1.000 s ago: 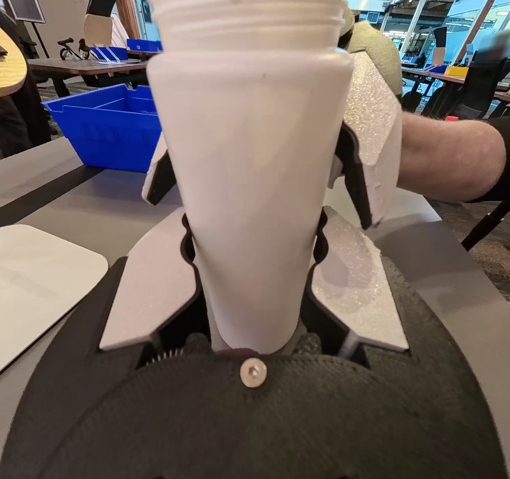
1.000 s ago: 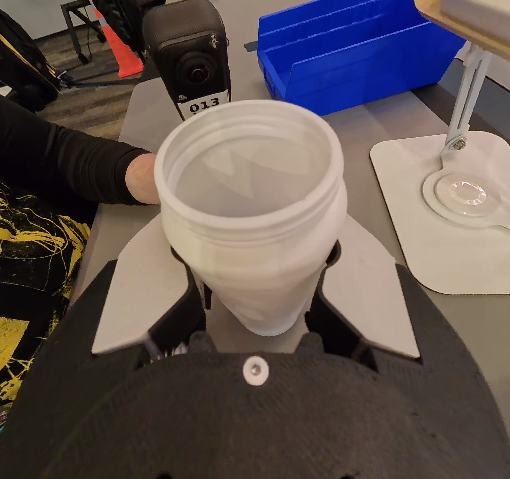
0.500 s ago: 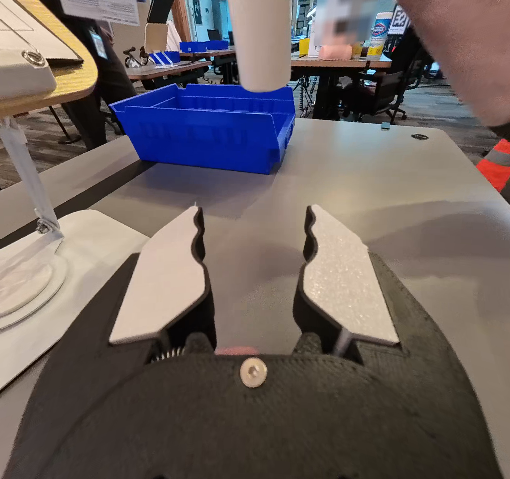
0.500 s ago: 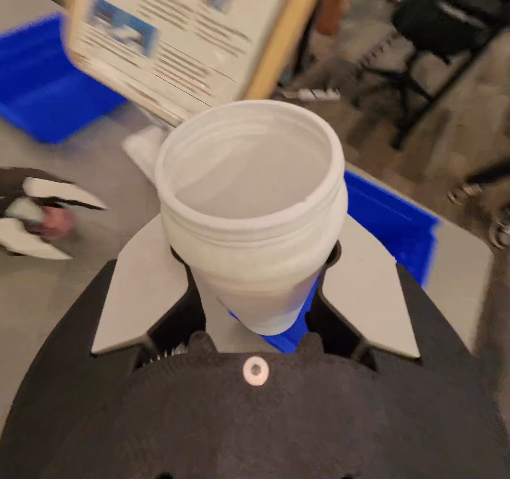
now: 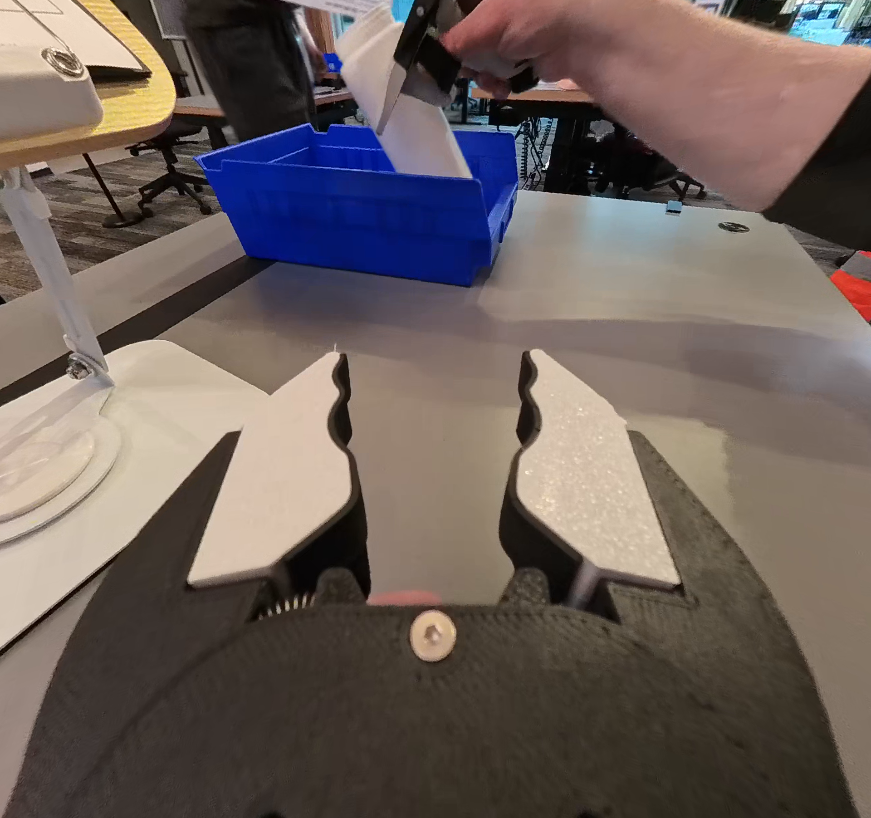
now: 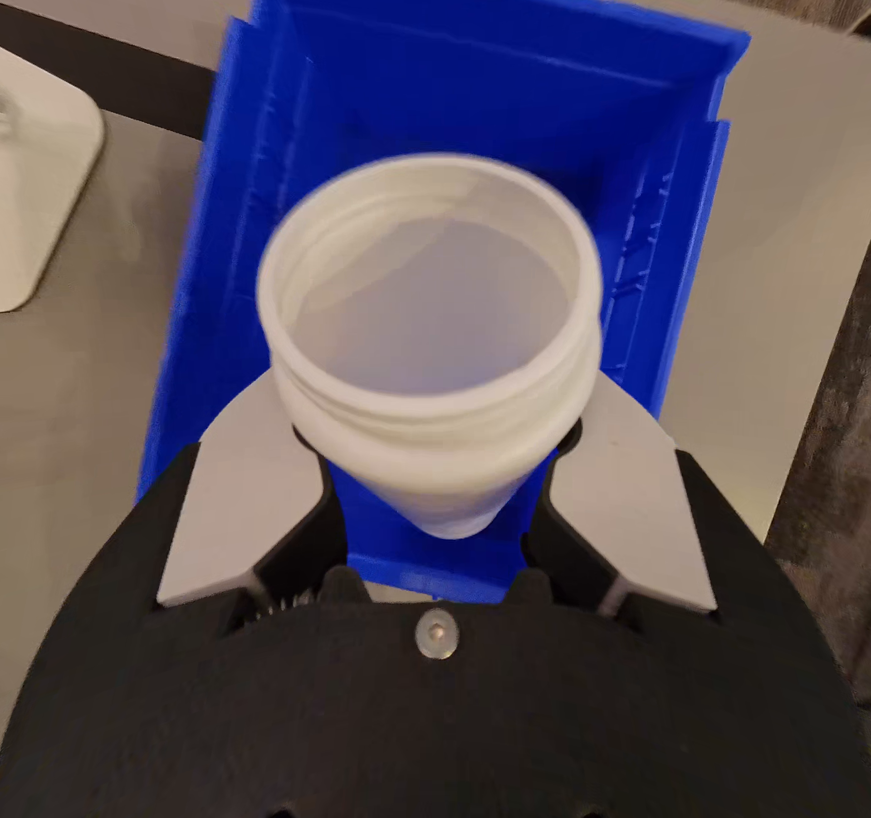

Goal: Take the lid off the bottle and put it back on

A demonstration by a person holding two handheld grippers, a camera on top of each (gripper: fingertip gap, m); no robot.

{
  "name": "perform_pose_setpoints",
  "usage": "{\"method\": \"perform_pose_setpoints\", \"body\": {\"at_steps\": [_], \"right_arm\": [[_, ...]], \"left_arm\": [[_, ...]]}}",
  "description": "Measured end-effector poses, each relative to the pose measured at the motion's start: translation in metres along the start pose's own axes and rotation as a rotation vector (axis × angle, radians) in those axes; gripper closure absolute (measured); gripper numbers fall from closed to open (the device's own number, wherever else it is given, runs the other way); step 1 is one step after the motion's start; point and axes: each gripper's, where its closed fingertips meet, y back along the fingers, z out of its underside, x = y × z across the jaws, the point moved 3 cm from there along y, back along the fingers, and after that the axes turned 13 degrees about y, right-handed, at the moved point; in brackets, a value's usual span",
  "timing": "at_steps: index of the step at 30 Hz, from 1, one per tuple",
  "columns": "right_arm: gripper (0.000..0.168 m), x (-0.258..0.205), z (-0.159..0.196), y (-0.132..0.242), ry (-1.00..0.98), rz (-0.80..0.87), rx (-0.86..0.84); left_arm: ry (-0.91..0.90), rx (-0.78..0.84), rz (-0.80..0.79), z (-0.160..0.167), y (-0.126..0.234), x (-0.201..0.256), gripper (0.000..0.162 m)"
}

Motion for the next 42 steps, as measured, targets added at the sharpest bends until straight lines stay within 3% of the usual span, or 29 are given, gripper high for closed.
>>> {"method": "perform_pose_setpoints", "body": {"at_steps": [3, 9, 20, 27, 30, 36, 42], "right_arm": [[0.065, 0.006, 0.003, -0.012, -0.047, -0.033, -0.005], [0.070, -0.019, -0.002, 0.012, 0.019, 0.002, 0.131], [0.091, -0.187, -0.004, 0.037, 0.298, -0.122, 0.545], [0.097, -0.270, 0.009, -0.013, 0.441, -0.196, 0.591], [0.091, -0.283, 0.017, -0.033, 0.486, -0.218, 0.510], [0.094, -0.282, 0.014, -0.025, 0.488, -0.209, 0.606], [0.093, -0.274, 0.018, -0.033, 0.466, -0.212, 0.591]], "left_arm": [[0.001, -0.001, 0.000, 0.000, 0.000, 0.000, 0.093], [0.005, -0.015, 0.003, 0.001, -0.002, -0.001, 0.092], [0.007, -0.021, -0.023, 0.002, -0.003, -0.003, 0.091], [0.007, -0.019, -0.034, 0.001, -0.003, -0.005, 0.090], [0.008, -0.016, -0.039, 0.001, -0.003, -0.005, 0.089], [0.002, -0.007, -0.069, 0.000, 0.001, -0.010, 0.088], [0.011, 0.017, -0.122, -0.002, 0.008, -0.021, 0.088]]}}
